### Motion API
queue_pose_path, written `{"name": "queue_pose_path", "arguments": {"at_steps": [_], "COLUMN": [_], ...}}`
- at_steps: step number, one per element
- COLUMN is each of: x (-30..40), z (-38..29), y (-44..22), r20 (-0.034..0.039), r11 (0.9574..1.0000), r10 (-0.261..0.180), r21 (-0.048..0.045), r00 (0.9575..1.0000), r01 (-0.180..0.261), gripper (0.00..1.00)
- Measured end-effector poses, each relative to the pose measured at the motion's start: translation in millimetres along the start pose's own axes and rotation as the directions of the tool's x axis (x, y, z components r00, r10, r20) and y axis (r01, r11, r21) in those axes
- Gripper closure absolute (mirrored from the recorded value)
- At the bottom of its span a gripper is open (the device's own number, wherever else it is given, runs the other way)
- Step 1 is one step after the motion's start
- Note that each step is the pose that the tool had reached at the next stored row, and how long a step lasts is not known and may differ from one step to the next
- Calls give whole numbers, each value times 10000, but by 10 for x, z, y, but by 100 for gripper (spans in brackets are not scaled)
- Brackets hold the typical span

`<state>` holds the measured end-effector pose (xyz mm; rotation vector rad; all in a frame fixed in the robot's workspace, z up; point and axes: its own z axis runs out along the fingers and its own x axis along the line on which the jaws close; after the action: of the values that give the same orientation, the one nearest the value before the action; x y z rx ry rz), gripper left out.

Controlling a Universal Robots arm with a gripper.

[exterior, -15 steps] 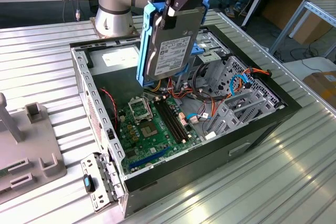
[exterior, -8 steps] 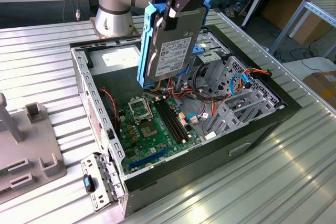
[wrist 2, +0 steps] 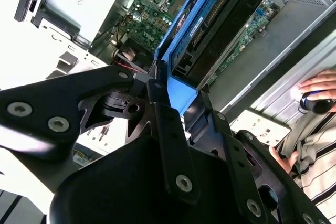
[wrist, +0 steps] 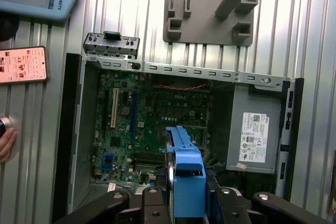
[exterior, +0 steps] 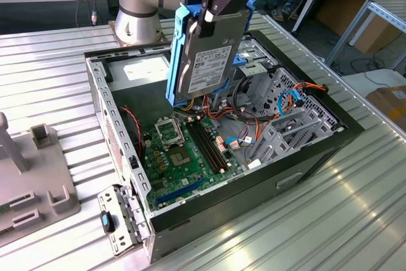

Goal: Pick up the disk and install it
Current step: 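Pick up the disk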

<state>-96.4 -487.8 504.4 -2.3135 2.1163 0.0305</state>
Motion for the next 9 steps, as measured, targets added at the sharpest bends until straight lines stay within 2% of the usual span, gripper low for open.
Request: {"name": "queue_pose_path", "arguments": {"at_steps": [9], "x": [97], "z": [-2], "y": [9], "r20": [0], "r11": [10000], "r10": [1], "r21": [0], "r00": [10000], "r01": [-1], "gripper": [64]}}
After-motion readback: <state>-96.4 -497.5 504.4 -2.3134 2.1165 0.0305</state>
